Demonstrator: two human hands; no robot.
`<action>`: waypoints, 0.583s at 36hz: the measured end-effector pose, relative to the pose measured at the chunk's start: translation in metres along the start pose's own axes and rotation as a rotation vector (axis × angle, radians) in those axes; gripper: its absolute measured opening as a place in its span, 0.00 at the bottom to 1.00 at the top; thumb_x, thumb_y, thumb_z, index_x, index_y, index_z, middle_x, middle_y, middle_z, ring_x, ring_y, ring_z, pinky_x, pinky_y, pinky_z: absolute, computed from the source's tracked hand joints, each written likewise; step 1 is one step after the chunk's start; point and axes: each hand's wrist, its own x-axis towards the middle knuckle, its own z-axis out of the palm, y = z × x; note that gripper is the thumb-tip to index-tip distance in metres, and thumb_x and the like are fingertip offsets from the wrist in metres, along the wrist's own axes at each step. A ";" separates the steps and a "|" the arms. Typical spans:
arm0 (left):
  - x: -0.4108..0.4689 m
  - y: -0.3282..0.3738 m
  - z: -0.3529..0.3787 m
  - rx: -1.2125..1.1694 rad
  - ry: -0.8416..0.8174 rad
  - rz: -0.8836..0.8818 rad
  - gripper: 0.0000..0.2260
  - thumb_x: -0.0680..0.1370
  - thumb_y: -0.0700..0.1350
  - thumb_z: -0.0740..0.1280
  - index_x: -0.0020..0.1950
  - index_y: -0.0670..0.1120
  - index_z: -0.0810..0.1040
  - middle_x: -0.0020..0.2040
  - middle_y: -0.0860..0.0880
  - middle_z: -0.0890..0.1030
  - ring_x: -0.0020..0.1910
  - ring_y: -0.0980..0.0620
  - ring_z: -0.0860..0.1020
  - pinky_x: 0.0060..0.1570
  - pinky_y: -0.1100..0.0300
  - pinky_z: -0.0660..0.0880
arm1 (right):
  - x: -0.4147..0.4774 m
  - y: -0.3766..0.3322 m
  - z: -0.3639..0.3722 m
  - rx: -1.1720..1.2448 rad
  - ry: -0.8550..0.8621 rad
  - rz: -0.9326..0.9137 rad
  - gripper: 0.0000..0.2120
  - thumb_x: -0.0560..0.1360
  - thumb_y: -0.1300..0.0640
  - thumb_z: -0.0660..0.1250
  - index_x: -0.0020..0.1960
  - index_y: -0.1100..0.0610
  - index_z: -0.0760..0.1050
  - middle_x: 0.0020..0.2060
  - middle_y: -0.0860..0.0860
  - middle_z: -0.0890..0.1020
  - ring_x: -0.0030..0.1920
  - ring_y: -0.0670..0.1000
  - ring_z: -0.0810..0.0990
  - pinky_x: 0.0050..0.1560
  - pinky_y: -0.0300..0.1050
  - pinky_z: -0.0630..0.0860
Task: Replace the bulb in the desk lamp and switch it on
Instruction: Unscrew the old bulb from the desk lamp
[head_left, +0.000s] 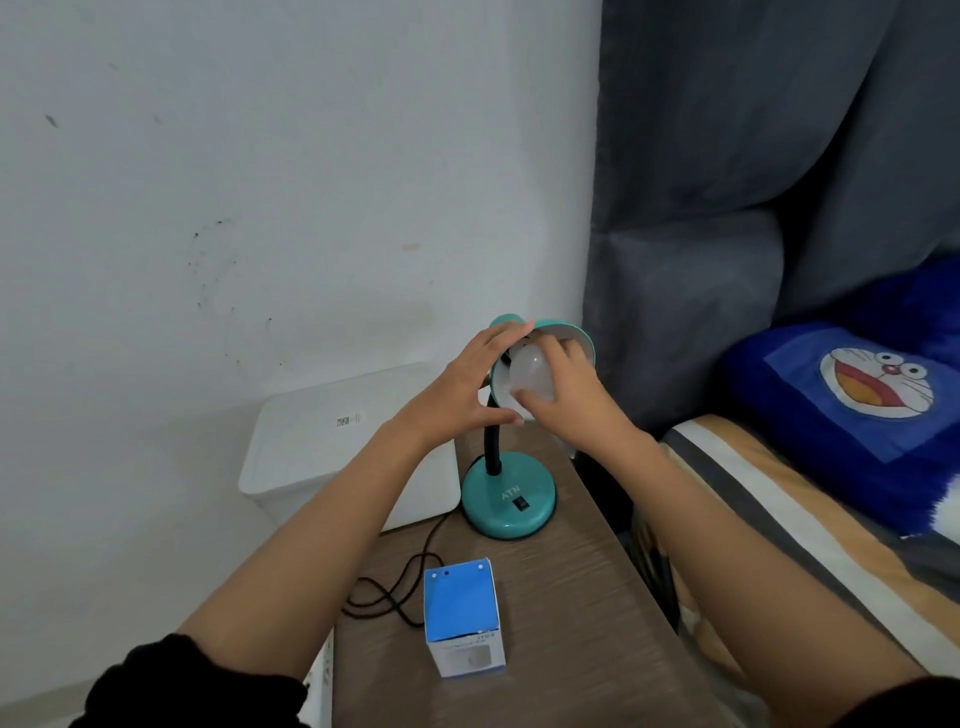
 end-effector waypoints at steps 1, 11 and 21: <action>0.000 0.000 0.001 -0.003 -0.005 -0.003 0.41 0.68 0.42 0.76 0.73 0.60 0.56 0.72 0.54 0.60 0.71 0.59 0.60 0.69 0.54 0.68 | 0.001 -0.002 0.001 0.111 0.004 0.086 0.31 0.74 0.50 0.66 0.72 0.54 0.57 0.67 0.56 0.66 0.67 0.56 0.66 0.65 0.50 0.68; 0.000 0.001 0.000 -0.018 -0.017 -0.003 0.41 0.68 0.40 0.76 0.73 0.58 0.57 0.72 0.53 0.61 0.70 0.59 0.61 0.67 0.58 0.69 | 0.004 -0.003 0.000 -0.038 0.052 0.067 0.29 0.70 0.53 0.70 0.68 0.54 0.64 0.65 0.57 0.67 0.66 0.58 0.66 0.65 0.52 0.68; -0.001 0.000 0.001 -0.005 -0.008 -0.007 0.41 0.69 0.40 0.75 0.74 0.54 0.56 0.73 0.52 0.60 0.71 0.59 0.60 0.69 0.56 0.68 | 0.006 -0.004 0.010 0.242 0.055 0.194 0.25 0.76 0.46 0.62 0.67 0.57 0.62 0.63 0.58 0.70 0.61 0.57 0.71 0.62 0.55 0.71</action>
